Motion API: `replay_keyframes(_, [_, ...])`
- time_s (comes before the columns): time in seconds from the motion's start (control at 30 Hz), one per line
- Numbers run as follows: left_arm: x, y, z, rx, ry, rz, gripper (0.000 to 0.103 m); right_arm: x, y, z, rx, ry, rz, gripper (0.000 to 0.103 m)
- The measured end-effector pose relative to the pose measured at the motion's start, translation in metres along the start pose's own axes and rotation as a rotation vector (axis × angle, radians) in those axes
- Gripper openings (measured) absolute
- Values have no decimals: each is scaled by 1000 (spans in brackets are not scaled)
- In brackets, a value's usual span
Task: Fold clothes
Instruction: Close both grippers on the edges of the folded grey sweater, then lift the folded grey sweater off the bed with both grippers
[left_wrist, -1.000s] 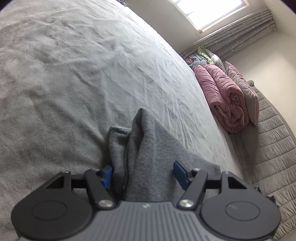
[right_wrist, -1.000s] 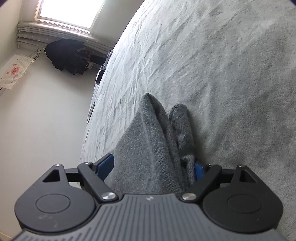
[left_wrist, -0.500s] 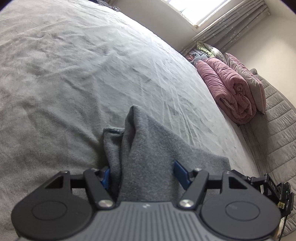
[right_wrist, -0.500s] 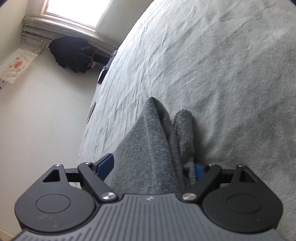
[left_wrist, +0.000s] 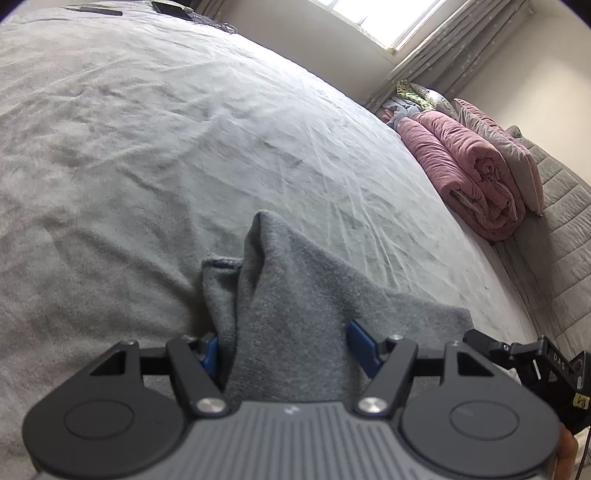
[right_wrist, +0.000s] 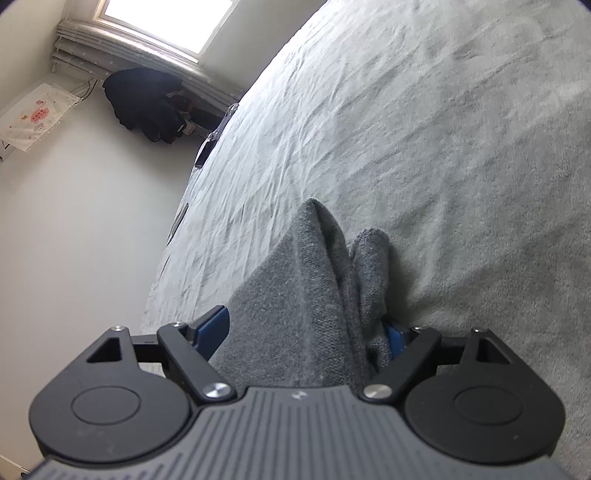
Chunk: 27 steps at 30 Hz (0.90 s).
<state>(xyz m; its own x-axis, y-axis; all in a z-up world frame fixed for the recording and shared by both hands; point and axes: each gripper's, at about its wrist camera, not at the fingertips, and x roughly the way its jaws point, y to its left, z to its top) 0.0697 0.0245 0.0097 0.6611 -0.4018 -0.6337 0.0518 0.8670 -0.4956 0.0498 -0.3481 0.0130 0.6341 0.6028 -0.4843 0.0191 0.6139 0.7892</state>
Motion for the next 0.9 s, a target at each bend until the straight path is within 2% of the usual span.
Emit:
replay_keyframes(0.1, [-1,-4,-1,31,-7,26,68,2,1,-1,-22,-9,-34,76])
replay_keyframes(0.17, [-1,-7,-2,50,-12,43,66,3,0,-2,-28,-19,-70,53])
replay_keyframes(0.23, [-1,-8,-2,59,-17,51,62,3,-3,-1,-11,-27,-78,45])
replay_keyframes(0.33, [-2,-8,-1,52,-24,56,57,-4,-3,-8,-28,-32,-93,43])
replay_keyframes(0.53, [-5,1,-2,-13,-33,26,49,6,2,-6,-42,-48,-103,43])
replay_keyframes(0.77, [-4,0,-3,-26,-34,6,51,4,-4,-7,-30,-58,-97,43])
replay_keyframes(0.9, [-2,-1,-4,-29,-35,-4,56,5,-3,-8,-25,-62,-93,43])
